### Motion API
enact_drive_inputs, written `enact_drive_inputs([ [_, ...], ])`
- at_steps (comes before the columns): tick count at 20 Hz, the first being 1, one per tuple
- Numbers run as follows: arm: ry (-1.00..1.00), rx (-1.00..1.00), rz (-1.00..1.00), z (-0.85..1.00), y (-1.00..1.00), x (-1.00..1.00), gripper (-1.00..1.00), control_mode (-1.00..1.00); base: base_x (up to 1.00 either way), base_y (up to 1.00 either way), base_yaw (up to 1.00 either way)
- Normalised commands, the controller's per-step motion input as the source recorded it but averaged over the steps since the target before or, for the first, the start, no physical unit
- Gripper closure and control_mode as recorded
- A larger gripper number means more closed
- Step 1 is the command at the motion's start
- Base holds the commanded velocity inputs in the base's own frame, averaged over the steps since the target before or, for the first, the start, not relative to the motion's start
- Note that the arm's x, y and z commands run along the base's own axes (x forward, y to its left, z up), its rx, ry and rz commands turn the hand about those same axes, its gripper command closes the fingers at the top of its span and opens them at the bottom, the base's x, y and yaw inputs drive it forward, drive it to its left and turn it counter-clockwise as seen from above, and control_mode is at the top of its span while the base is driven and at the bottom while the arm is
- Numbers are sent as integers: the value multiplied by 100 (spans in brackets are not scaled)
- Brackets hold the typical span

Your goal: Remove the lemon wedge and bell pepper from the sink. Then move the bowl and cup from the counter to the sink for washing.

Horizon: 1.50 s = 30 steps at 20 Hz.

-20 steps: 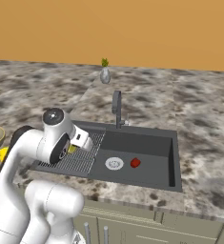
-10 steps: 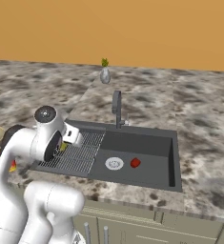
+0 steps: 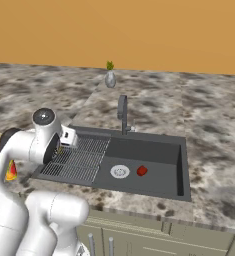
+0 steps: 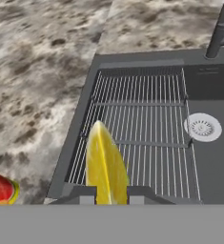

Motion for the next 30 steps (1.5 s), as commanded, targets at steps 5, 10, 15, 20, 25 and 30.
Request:
enact_drive_inputs([
  [5,-3,0,18,0,29,23,100,-100,0,0,0],
  [10,0,0,15,0,28,24,100,-100,0,0,0],
  [15,0,0,11,0,29,24,100,-100,0,0,0],
  [20,2,-1,6,0,30,21,100,-100,0,0,0],
  [25,3,-13,2,0,26,20,100,-100,0,0,0],
  [30,0,-7,1,0,11,21,100,-100,0,0,0],
])
